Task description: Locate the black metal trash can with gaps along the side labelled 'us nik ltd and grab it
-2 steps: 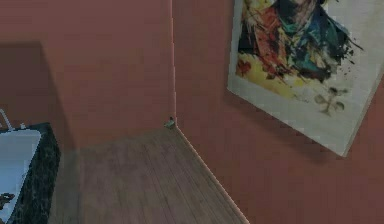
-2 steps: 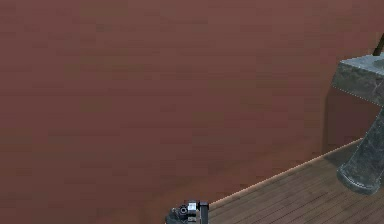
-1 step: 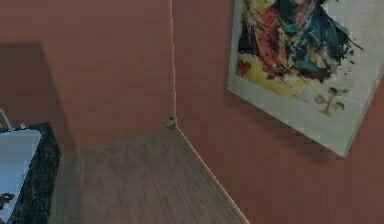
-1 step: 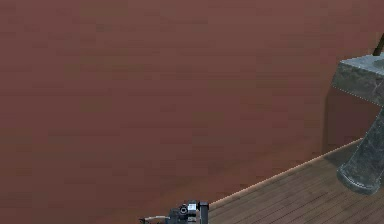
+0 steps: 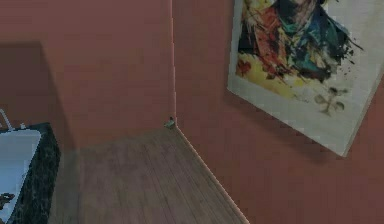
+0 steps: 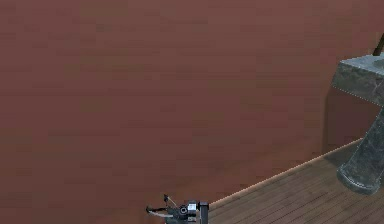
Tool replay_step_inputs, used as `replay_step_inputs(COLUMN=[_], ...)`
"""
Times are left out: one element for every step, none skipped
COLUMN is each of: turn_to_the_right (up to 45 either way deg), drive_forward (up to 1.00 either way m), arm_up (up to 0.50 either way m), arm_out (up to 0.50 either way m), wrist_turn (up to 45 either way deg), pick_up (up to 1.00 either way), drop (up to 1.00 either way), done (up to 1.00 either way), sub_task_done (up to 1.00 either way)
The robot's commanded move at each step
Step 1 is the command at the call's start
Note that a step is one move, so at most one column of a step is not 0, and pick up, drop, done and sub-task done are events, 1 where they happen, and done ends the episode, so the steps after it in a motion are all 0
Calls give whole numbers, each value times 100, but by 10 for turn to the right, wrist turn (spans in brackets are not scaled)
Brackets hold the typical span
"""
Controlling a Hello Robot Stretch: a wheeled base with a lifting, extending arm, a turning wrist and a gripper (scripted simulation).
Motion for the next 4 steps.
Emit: replay_step_inputs(turn_to_the_right=[0, 0, 0, 0], drive_forward=[0, 0, 0, 0], arm_up=[0, -30, 0, 10], arm_out=[0, 0, 0, 0], wrist_turn=[240, 0, 0, 0], pick_up=[0, 0, 100, 0], drop=[0, 0, 0, 0], done=[0, 0, 0, 0], sub_task_done=[0, 0, 0, 0])
